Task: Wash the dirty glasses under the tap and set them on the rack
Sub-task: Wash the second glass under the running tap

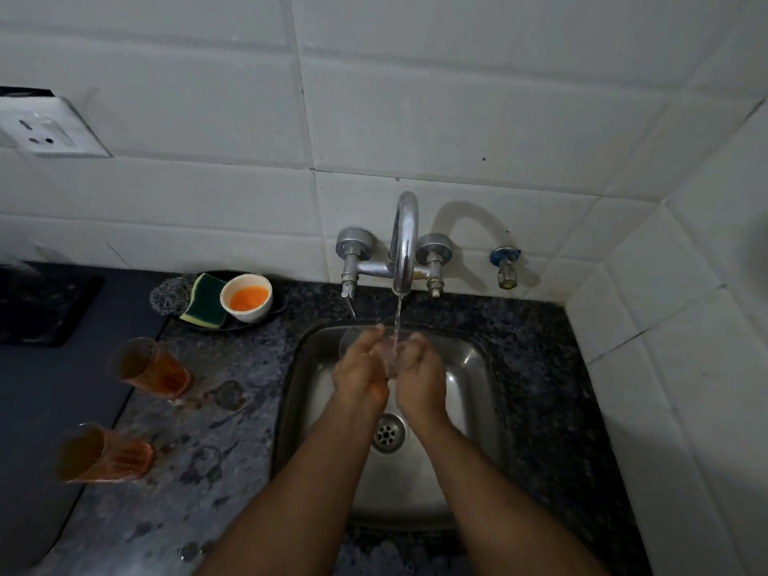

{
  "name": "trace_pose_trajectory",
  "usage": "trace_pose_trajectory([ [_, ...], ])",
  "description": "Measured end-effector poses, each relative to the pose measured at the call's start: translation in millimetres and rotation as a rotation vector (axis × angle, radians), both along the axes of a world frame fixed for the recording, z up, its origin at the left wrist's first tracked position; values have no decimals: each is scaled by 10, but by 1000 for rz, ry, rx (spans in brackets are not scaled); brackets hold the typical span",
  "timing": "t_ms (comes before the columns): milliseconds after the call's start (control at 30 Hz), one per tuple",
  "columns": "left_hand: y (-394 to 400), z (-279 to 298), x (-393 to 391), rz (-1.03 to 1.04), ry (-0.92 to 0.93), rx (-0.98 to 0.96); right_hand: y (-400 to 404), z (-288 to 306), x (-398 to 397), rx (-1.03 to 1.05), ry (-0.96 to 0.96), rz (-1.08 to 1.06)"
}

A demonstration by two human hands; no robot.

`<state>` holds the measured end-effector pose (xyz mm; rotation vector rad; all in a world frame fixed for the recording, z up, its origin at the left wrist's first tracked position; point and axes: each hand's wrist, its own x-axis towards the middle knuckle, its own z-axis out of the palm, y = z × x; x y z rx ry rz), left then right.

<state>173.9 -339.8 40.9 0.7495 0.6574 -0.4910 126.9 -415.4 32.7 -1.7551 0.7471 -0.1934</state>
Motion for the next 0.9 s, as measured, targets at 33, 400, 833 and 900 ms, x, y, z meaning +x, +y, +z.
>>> trace_pose_trajectory([
  [33, 18, 0, -10, 13, -30, -20, -9, -44, 68, 225, 98, -115],
  [400, 78, -40, 36, 105, -22, -45, 129, 167, -13, -71, -106, 273],
  [833, -25, -137, -98, -23, 65, 60, -74, 49, -230, -142, -120, 245],
  [900, -23, -167, -164, -30, 52, 64, 1, 60, -173, 126, 46, 69],
])
